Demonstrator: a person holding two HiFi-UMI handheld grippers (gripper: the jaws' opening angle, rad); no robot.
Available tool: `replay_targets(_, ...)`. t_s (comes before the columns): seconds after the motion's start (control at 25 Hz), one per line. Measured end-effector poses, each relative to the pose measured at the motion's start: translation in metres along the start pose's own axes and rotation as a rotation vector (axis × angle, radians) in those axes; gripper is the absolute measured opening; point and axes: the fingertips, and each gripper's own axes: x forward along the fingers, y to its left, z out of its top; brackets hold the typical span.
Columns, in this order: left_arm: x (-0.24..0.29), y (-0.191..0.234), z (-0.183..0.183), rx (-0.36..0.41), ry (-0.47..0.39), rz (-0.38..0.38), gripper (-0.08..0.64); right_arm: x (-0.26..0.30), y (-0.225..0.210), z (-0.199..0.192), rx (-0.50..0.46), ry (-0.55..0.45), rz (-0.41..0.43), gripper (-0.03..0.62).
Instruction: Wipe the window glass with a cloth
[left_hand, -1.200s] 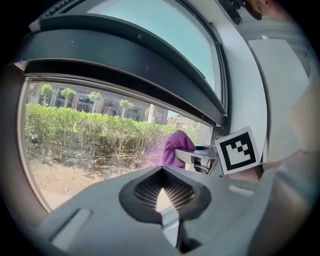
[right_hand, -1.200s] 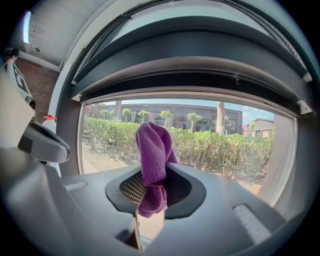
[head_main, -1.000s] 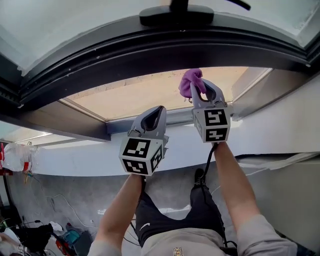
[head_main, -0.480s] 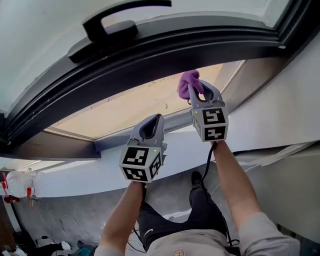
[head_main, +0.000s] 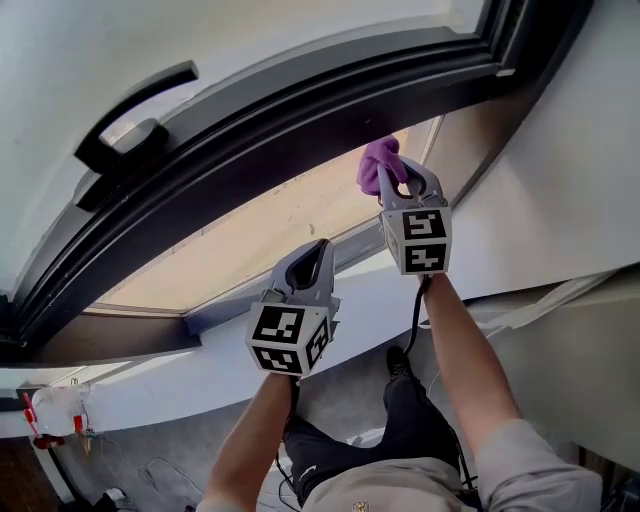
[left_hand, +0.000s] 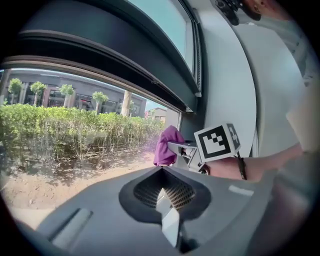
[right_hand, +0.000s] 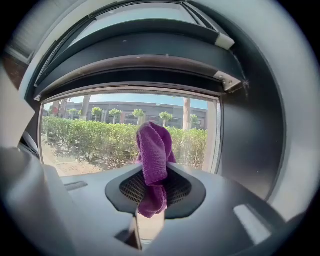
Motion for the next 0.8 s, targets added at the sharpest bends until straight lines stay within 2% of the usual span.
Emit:
replay_targets(0.36, 0.032, -0.042, 0.001, 0.034, 0.035, -0.094, 0.000, 0.001, -0.065, -0.007, 0.079, 0.003, -0.171, 0.092)
replay_targets(0.8, 0.034, -0.039, -0.008, 0.052, 0.064, -0.105, 0.000, 0.007, -0.098, -0.020, 0.132, 0.027, -0.406, 0.094)
